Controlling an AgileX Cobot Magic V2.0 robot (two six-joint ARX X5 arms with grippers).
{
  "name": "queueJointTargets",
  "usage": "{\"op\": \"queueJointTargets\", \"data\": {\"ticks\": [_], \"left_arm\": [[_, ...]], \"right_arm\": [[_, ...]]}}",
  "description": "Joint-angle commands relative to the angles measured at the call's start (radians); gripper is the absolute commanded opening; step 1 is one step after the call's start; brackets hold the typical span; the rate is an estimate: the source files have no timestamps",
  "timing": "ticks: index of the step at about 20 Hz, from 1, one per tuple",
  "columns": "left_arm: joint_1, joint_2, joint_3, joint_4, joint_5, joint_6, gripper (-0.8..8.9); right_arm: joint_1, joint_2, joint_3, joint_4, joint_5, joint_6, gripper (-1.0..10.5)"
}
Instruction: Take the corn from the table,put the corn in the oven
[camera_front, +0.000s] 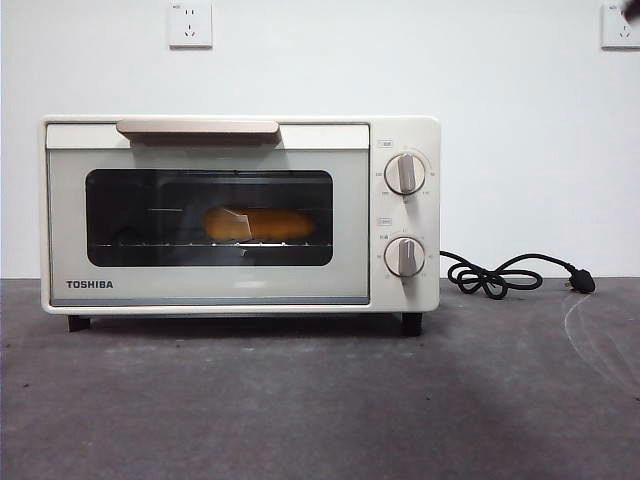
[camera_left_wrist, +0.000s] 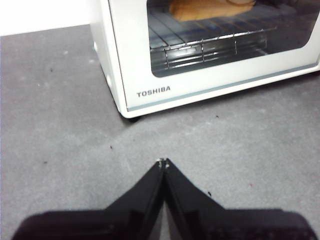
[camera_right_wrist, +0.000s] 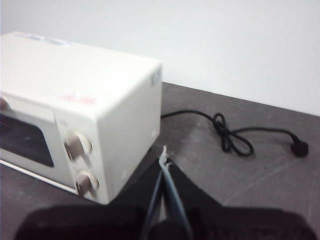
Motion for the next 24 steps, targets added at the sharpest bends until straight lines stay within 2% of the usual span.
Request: {"op": "queueJointTargets", "data": {"ticks": [1,6,8,11,15,24], "left_arm": [[0.001,0.014,-0.006,0.007,0.001,-0.003,-0.03],[0.001,0.044,-0.006,0.007,0.001,-0.003,-0.03],[0.001,0.057,-0.006,0.008,0.001,-0.003,-0.03],[0.001,0.074,-0.006,0.02,0.001,-0.003,-0.03],[0.001,0.089,-0.006,0.03,0.001,-0.003,-0.03],[0.001,0.092,-0.006,0.031,0.001,-0.003,-0.03]], "right_arm": [[-0.033,-0.132,-0.213,0.118,0.01,0.05,0.0],[-0.054,-0.369,-0.466,0.167,0.038,0.053,0.0],[-0.054,-0.438,-0.522,0.16,0.082,0.069,0.0],[-0.054,-0.492,-0.55,0.089,0.155,0.13,0.0],[-0.054,-0.548,-0.583,-0.04,0.156,0.152,0.0],[-0.053,-0.576,-0.582,-0.037,0.167,0.146,0.0]]}}
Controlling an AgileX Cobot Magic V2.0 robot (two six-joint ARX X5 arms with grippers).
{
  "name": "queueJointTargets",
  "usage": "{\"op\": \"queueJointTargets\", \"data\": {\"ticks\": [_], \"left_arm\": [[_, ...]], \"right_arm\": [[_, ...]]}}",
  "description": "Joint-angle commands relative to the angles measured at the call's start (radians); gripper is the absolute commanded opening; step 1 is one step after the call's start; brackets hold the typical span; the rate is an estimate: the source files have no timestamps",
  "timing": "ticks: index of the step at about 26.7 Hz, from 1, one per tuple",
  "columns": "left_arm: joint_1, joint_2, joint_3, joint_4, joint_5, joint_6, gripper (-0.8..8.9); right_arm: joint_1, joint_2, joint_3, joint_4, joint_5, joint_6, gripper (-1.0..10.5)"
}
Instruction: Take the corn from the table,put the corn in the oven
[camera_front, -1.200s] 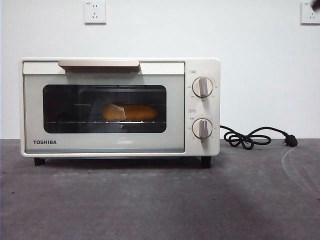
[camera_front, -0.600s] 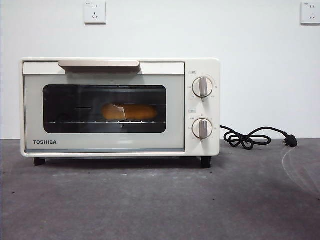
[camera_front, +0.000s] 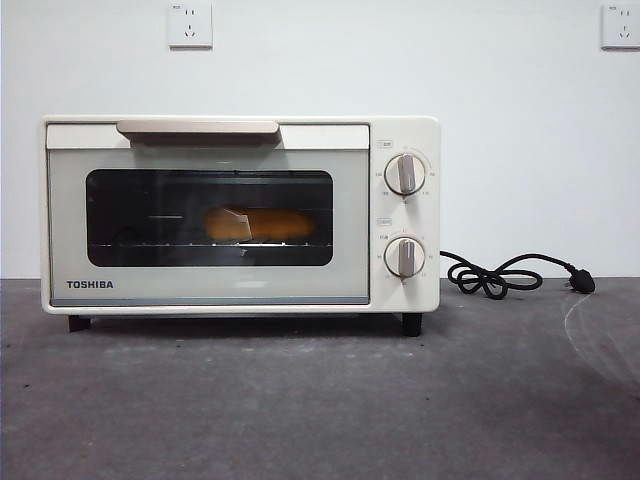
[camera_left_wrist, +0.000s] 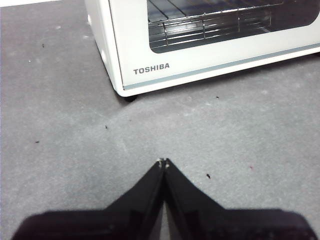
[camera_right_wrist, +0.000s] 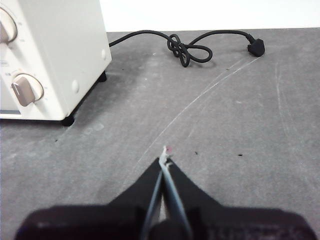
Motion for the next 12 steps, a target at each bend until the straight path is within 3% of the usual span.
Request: {"op": "queueJointTargets", "data": {"ticks": [1,12], "left_arm": [[0.001,0.0,-0.006,0.009,0.001,-0.003,-0.03],[0.001,0.0,-0.006,0.009,0.001,-0.003,-0.03]], "right_arm": [[0.0,-0.003,-0.01,0.003,0.014,0.007,0.0],[0.0,-0.003,-0.01,0.005,0.015,0.01,0.0]]}}
